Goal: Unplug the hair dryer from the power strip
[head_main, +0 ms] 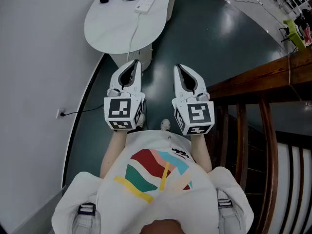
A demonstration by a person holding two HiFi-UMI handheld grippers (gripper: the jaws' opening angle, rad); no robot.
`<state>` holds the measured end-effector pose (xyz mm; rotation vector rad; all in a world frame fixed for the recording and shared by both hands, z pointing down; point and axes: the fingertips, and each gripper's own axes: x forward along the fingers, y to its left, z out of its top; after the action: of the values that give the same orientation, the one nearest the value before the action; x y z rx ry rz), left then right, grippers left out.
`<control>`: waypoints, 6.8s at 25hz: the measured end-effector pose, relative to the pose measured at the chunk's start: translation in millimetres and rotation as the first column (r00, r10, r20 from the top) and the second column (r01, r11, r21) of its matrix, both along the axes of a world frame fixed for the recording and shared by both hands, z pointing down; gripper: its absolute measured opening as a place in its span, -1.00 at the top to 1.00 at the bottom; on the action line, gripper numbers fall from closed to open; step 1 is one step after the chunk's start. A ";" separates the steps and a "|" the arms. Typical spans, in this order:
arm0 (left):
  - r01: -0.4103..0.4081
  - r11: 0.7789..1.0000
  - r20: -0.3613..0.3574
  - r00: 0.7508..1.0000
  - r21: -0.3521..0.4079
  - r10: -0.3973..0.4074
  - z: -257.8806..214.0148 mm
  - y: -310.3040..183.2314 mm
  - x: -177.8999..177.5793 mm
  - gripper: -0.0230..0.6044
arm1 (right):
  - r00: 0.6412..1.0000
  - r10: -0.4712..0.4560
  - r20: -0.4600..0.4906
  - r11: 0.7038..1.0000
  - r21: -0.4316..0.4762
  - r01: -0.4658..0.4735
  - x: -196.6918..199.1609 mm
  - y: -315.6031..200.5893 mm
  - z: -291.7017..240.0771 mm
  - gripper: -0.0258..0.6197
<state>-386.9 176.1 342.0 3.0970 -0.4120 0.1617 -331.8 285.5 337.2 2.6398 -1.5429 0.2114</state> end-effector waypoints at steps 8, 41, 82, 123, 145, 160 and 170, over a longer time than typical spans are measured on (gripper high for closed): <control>-0.016 1.000 0.011 1.000 -0.014 0.016 5.8 4.5 2.2 0.93 | 1.000 -0.010 0.016 1.000 -0.008 0.010 2.2 2.9 5.7 0.88; 0.012 0.991 0.000 1.000 -0.130 -0.012 47.2 -70.4 261.1 0.93 | 0.994 0.110 0.015 0.991 -0.081 -0.108 258.0 16.0 48.3 0.88; 0.573 0.815 0.163 0.815 -0.087 -0.556 50.8 -350.4 445.0 0.93 | 0.768 -0.627 0.131 0.767 -0.067 0.638 503.3 -392.4 27.0 0.88; 0.283 0.927 0.761 0.649 -0.245 0.003 241.5 -334.4 428.1 0.50 | 0.666 -0.721 0.191 0.654 -0.129 0.745 483.2 -422.5 59.9 0.88; 0.321 0.913 0.788 0.615 -0.253 0.001 243.4 -334.2 430.7 0.56 | 0.388 -0.914 0.117 0.316 -0.396 0.862 445.5 -465.7 196.7 0.39; 0.328 0.909 0.813 0.583 -0.257 0.020 247.9 -332.5 428.1 0.56 | 0.415 -0.899 0.143 0.335 -0.385 0.860 448.2 -474.6 221.9 0.69; 0.296 0.915 0.851 0.518 -0.275 0.088 248.4 -332.0 431.1 0.53 | 0.504 -0.852 0.142 0.426 -0.372 0.825 452.3 -476.2 217.5 0.73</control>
<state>44.2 -155.9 590.4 2.3277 -0.4775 1.5937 120.5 -190.8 554.7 1.2773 -2.2710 0.3011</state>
